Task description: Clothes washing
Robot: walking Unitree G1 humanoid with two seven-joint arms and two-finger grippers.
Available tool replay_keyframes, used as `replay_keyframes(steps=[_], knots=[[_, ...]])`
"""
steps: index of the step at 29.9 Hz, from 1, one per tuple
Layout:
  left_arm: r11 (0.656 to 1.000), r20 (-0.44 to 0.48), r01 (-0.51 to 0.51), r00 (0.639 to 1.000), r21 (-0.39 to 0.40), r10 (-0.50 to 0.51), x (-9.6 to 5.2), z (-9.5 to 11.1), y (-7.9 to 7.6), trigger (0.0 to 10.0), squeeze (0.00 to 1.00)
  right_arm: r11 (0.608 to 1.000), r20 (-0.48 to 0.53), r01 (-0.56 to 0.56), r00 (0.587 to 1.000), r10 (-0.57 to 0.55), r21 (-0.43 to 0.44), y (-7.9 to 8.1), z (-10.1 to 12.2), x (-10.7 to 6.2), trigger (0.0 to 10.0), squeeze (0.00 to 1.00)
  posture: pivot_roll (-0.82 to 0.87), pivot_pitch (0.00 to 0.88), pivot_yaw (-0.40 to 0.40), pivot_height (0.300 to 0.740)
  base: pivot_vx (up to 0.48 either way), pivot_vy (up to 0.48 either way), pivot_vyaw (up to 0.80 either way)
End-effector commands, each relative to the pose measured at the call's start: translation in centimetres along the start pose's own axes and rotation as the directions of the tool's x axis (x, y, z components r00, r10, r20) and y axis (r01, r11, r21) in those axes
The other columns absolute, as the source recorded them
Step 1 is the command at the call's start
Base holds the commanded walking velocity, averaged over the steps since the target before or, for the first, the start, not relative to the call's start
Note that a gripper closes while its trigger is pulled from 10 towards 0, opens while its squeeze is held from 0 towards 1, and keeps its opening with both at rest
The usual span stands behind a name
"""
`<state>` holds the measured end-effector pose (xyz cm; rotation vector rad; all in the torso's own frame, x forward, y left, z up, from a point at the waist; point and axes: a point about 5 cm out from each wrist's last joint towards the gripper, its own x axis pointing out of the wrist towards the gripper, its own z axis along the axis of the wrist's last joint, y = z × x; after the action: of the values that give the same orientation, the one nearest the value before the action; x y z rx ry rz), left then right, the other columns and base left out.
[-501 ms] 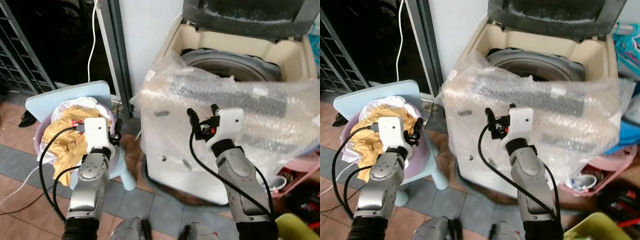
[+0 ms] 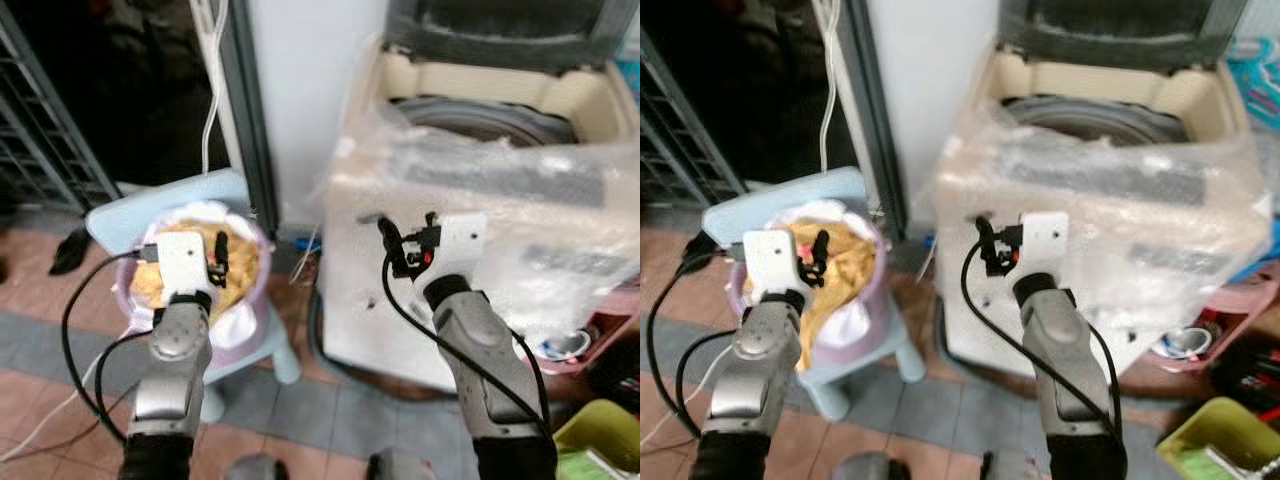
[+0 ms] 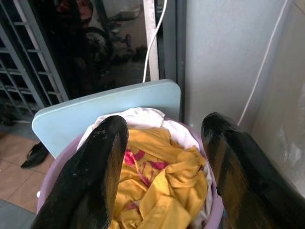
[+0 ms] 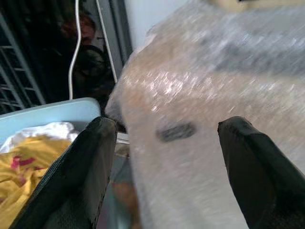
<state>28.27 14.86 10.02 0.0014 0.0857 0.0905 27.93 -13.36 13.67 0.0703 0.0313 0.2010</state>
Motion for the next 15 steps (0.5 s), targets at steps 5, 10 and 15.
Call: replay_keyframes(steps=[5, 10, 15], knots=[[1.0, 0.059, 0.012, 0.998, 0.02, -0.013, -0.2, 0.5, 0.1, 10.0, 0.0, 1.0, 0.001, -0.007, 1.0, 0.007, -0.016, -0.4, -0.1, 0.4, 10.0, 0.0, -0.01, 0.043, 0.059, 0.74, 0.0, 0.064, 0.39], [1.0, 0.049, 0.016, 0.999, 0.016, -0.017, -0.3, 0.4, 0.3, 10.0, 0.0, 1.0, -0.004, -0.003, 1.0, 0.003, -0.015, -0.8, -0.1, 0.7, 10.0, 0.0, -0.01, 0.042, 0.059, 0.74, 0.0, 0.0, 0.79], [1.0, 0.051, 0.005, 0.999, 0.002, -0.005, -0.1, 0.4, 0.7, 10.0, 0.0, 0.999, 0.006, -0.026, 1.0, 0.026, -0.039, -0.8, 0.2, 1.6, 10.0, 0.0, -0.01, 0.057, 0.064, 0.74, 0.201, 0.0, 0.49]])
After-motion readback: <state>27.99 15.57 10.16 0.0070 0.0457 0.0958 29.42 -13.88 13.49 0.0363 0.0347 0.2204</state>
